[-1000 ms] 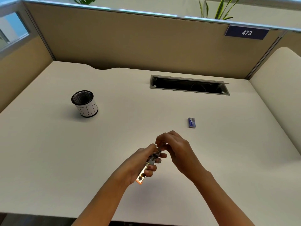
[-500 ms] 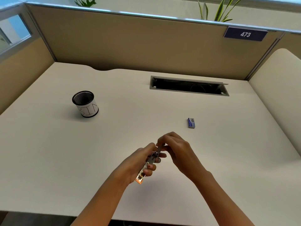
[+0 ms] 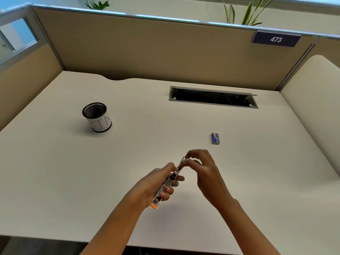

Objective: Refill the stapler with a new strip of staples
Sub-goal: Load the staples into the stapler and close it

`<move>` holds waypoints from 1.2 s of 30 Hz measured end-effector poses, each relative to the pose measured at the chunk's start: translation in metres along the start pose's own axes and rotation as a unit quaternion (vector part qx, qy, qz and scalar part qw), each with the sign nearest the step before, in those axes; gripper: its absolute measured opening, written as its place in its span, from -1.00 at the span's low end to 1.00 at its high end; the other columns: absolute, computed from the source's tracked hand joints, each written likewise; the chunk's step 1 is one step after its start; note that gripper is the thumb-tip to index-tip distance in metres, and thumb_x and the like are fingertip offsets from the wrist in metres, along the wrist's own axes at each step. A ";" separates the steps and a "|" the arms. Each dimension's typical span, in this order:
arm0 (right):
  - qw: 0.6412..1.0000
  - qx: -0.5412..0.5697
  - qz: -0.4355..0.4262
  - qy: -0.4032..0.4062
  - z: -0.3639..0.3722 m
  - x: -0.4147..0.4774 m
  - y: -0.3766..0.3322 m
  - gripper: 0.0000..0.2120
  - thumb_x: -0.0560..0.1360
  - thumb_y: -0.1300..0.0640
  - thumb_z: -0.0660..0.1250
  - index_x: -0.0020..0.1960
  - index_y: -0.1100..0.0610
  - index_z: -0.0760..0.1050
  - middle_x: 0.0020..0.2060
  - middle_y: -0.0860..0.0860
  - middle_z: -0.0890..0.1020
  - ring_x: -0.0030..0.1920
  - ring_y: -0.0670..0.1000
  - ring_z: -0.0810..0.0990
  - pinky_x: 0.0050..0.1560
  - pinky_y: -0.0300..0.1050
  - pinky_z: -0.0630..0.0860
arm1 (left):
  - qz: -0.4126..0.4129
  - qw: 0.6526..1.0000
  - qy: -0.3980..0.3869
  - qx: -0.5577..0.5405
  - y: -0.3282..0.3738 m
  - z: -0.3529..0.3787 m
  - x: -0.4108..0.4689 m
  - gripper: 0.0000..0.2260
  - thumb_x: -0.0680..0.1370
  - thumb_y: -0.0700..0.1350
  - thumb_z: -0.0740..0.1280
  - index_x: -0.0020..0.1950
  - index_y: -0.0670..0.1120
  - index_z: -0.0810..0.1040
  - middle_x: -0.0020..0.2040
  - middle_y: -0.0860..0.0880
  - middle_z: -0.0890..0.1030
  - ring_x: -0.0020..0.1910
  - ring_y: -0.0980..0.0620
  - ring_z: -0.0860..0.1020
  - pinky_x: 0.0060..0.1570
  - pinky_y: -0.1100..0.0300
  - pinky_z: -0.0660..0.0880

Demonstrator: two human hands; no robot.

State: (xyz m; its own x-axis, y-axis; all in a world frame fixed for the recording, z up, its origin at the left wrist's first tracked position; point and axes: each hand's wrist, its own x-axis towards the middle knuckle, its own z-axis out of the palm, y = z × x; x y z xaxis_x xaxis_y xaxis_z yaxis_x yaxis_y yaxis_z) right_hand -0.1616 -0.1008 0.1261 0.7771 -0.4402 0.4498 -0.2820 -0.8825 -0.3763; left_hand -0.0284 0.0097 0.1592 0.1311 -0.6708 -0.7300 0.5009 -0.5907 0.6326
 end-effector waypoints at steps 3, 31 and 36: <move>0.999 -0.016 0.039 0.002 0.001 0.000 0.013 -0.43 0.29 0.64 0.14 0.01 0.09 0.60 0.07 0.07 0.52 0.04 0.01 0.44 -0.01 -0.27 0.36 | -0.007 1.000 0.004 -0.001 -0.003 0.000 0.000 -0.61 0.52 -0.01 0.20 0.12 -0.29 0.59 -0.30 -0.03 0.42 -0.53 0.13 0.22 -0.61 0.34 0.15; 0.914 0.244 0.300 0.125 0.011 -0.027 -0.009 -0.66 0.46 0.45 0.28 0.02 0.05 0.57 -0.03 -0.09 0.65 -0.03 -0.10 0.60 0.02 -0.22 0.55 | 0.090 0.994 0.050 0.048 -0.011 0.008 -0.006 -0.73 0.57 -0.01 0.24 -0.07 -0.14 0.67 -0.37 0.03 0.37 -0.56 0.15 0.17 -0.59 0.35 0.08; 0.918 0.251 0.283 0.122 0.010 -0.026 -0.015 -0.69 0.47 0.44 0.29 0.03 0.07 0.57 -0.02 -0.09 0.65 -0.01 -0.12 0.61 0.03 -0.25 0.55 | 0.089 0.992 0.069 0.062 -0.007 0.011 -0.010 -0.67 0.56 0.09 0.25 -0.15 -0.12 0.64 -0.43 0.06 0.33 -0.56 0.13 0.16 -0.59 0.34 0.08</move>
State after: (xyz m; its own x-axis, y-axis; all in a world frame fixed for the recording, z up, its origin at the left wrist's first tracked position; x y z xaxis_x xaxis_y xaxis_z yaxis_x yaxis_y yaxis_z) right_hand -0.1719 -0.0748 0.1120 0.4203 -0.8821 0.2129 -0.2598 -0.3417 -0.9032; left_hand -0.0424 0.0155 0.1644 0.3275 -0.7067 -0.6272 0.3517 -0.5249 0.7751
